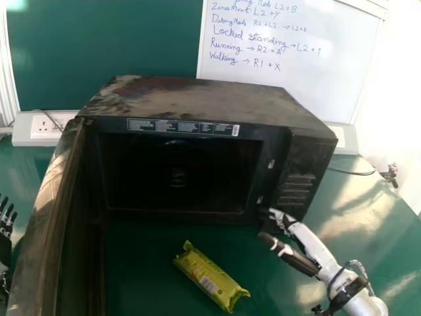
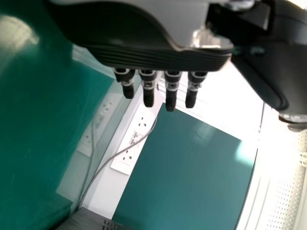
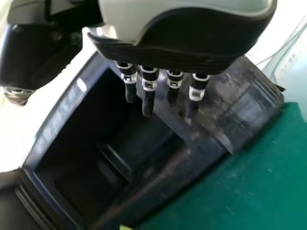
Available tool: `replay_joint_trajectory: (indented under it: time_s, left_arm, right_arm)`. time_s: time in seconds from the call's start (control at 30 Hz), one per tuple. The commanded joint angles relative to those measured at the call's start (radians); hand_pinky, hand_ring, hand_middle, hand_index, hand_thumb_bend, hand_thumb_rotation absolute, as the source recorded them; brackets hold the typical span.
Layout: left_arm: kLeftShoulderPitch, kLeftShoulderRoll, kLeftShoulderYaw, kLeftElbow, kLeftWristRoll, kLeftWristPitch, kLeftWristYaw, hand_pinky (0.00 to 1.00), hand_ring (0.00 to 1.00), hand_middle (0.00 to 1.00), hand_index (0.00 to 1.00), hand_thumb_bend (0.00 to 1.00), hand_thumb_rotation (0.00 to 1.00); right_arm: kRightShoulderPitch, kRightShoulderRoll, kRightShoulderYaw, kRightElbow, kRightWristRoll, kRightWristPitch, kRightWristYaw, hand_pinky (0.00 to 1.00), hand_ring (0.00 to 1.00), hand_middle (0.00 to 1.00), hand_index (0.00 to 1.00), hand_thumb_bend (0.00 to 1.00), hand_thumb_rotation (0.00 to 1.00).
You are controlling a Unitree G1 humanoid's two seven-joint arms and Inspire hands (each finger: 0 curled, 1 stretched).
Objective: Put biscuit inside oven
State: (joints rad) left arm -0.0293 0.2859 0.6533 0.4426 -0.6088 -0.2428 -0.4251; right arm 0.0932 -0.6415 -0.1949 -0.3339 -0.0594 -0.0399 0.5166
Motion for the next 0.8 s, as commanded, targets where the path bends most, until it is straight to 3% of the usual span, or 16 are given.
replay_joint_trajectory:
  time_s: [0.0, 0.47, 0.77]
  left_arm:
    - [0.015, -0.042, -0.016, 0.047, 0.004, 0.000, -0.006, 1.00, 0.94, 0.96, 1.00, 0.18, 0.00]
    - [0.014, -0.041, -0.017, 0.054, 0.002, -0.007, -0.012, 1.00, 0.94, 0.96, 1.00, 0.17, 0.00]
    - [0.012, -0.040, -0.018, 0.060, 0.004, -0.014, -0.017, 1.00, 0.94, 0.95, 1.00, 0.18, 0.00]
  right_arm:
    - [-0.005, -0.035, 0.012, -0.035, -0.014, 0.027, 0.025, 0.96, 0.95, 0.94, 1.00, 1.00, 0.61]
    - [-0.033, -0.148, 0.051, -0.159, -0.105, 0.080, 0.123, 0.92, 0.94, 0.95, 0.97, 1.00, 0.65]
    - [-0.098, -0.222, 0.118, -0.228, -0.246, 0.093, 0.178, 0.90, 0.87, 0.86, 0.92, 1.00, 0.69]
